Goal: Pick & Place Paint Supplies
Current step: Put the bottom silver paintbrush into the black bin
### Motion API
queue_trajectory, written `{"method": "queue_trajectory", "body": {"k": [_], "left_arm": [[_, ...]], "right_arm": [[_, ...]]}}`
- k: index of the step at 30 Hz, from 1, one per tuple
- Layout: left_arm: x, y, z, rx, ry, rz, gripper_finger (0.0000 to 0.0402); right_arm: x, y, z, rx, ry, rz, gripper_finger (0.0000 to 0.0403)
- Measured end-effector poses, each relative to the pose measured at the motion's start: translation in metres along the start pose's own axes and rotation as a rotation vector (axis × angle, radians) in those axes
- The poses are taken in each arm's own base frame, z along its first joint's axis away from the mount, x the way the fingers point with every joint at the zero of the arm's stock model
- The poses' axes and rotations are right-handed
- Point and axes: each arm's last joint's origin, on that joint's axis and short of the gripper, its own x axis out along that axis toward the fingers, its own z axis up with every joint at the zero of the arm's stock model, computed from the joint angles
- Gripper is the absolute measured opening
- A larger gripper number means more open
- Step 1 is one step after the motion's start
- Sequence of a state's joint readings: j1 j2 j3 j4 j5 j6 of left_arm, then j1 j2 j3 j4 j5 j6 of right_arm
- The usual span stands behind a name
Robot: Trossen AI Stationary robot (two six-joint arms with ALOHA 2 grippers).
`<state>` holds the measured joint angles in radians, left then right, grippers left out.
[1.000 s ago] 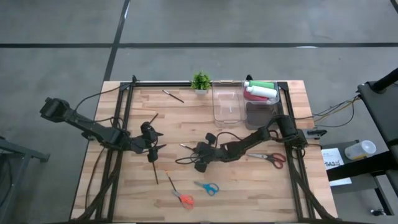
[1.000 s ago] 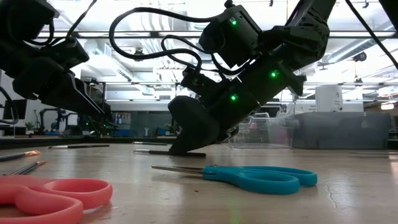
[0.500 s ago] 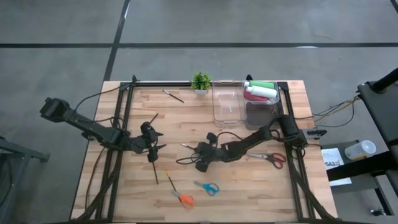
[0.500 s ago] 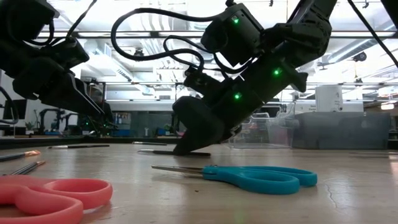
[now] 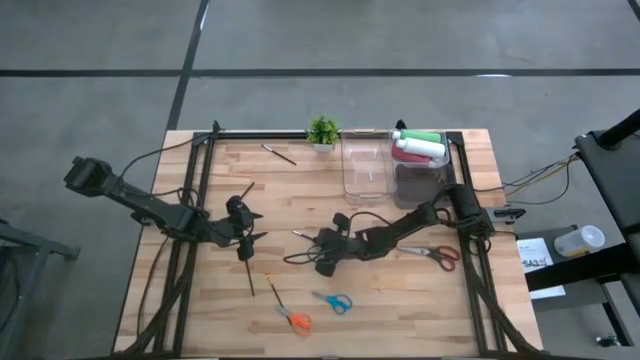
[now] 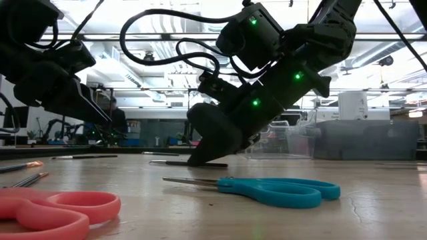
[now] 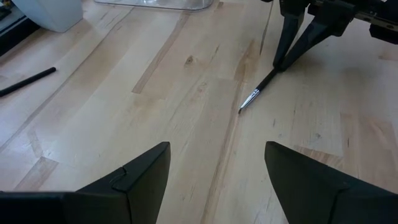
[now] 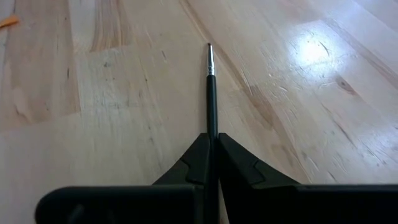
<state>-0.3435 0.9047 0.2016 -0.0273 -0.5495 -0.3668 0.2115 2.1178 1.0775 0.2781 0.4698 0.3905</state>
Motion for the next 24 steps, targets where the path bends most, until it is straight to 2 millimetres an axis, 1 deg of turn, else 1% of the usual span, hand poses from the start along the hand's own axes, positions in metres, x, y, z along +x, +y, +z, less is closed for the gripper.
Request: {"method": "queue_trajectory", "body": {"k": [8, 18, 24], "left_arm": [[0.0, 0.0, 0.0, 0.0, 0.001, 0.0, 0.0266], [0.0, 0.0, 0.0, 0.0, 0.0, 0.0, 0.0266], [0.0, 0.0, 0.0, 0.0, 0.0, 0.0, 0.0266]], "right_arm": [[-0.008, 0.0, 0.003, -0.011, 0.011, 0.001, 0.0017], [-0.009, 0.001, 0.005, -0.006, 0.0, 0.006, 0.0017], [-0.014, 0.001, 0.011, -0.001, -0.026, -0.003, 0.0017]]}}
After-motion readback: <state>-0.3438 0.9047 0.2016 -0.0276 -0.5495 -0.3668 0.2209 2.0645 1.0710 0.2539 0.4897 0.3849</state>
